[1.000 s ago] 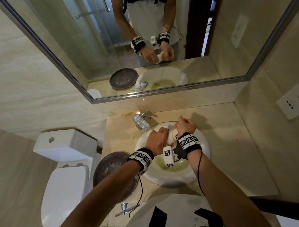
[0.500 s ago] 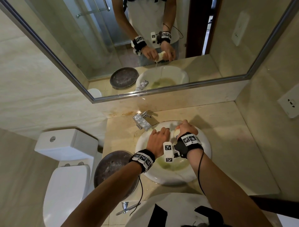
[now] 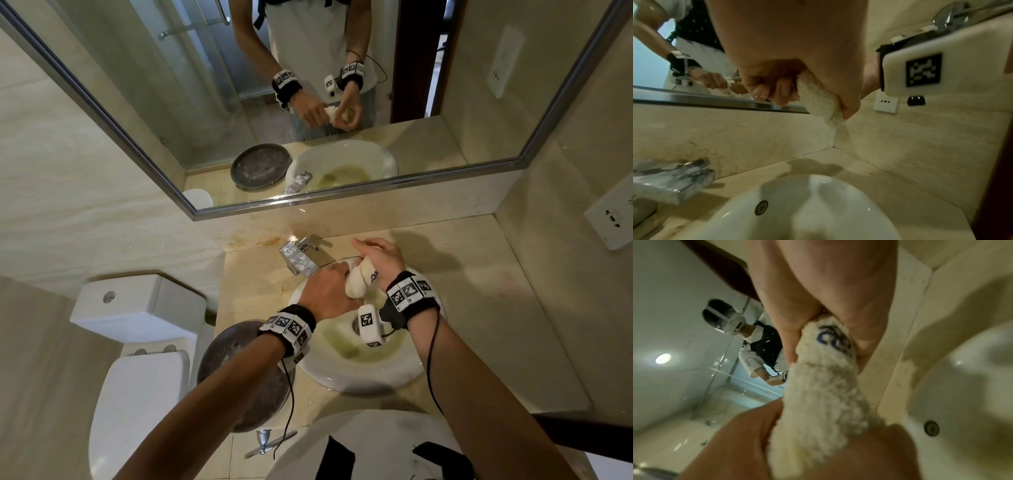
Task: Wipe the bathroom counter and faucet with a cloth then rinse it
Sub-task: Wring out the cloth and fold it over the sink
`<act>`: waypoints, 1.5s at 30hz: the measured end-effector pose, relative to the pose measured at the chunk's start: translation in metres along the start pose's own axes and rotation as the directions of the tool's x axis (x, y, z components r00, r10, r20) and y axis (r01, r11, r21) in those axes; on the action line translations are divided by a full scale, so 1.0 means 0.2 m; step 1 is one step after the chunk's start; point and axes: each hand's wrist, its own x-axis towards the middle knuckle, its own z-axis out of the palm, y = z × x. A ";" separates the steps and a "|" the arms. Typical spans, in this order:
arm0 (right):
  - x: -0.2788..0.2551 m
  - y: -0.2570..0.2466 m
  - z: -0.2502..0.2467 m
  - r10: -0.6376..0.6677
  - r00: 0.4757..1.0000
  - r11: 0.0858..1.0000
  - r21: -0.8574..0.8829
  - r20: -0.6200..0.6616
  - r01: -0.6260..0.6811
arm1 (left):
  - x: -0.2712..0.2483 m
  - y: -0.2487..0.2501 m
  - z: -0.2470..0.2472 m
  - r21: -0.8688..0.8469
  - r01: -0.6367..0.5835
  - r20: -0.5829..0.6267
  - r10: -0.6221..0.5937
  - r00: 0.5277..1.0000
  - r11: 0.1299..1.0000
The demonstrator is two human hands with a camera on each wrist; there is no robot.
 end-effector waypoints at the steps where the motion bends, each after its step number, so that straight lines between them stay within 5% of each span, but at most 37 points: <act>1: 0.00 -0.01 0.01 -0.032 0.999 0.999 0.019 0.038 0.032 | 0.01 0.00 -0.01 -0.041 0.008 0.001 -0.008 1.000 0.999; 6: 0.00 -0.04 0.04 -0.160 0.974 0.987 0.035 0.163 0.156 | 0.03 -0.02 -0.11 -0.492 0.256 0.287 -0.122 0.950 0.832; 9: -0.02 -0.07 0.04 -0.162 0.952 0.984 0.113 0.261 0.136 | 0.03 -0.07 -0.18 -0.751 0.454 0.536 0.043 0.843 0.479; 12: -0.05 -0.10 0.06 -0.106 0.932 0.966 0.260 0.347 0.013 | 0.04 -0.16 -0.23 -0.796 0.586 0.602 0.312 0.735 0.154; 17: -0.09 -0.16 0.09 -0.075 0.868 0.888 0.429 0.492 -0.166 | 0.03 -0.20 -0.28 -0.753 0.653 0.632 0.368 0.682 0.085; 19: -0.11 -0.16 0.11 -0.109 0.831 0.894 0.419 0.545 -0.157 | 0.03 -0.17 -0.28 -0.735 0.668 0.646 0.416 0.640 0.112; 21: -0.13 -0.15 0.13 -0.120 0.818 0.913 0.386 0.563 -0.132 | 0.04 -0.12 -0.29 -0.735 0.634 0.666 0.433 0.608 0.239; 25: -0.16 -0.15 0.15 -0.109 0.856 0.954 0.296 0.505 -0.053 | 0.03 -0.10 -0.28 -0.702 0.585 0.712 0.367 0.599 0.407; 28: -0.17 -0.14 0.15 -0.135 0.902 0.971 0.237 0.410 0.038 | 0.03 -0.09 -0.27 -0.710 0.551 0.694 0.302 0.654 0.439; 34: -0.17 -0.10 0.16 -0.127 0.983 0.983 0.148 0.133 0.107 | 0.01 -0.03 -0.25 -0.552 0.450 0.642 0.014 0.767 0.702; 45: -0.13 0.02 0.13 0.018 0.984 0.997 0.083 -0.176 -0.003 | -0.02 0.06 -0.10 -0.298 0.243 0.441 -0.092 0.893 0.923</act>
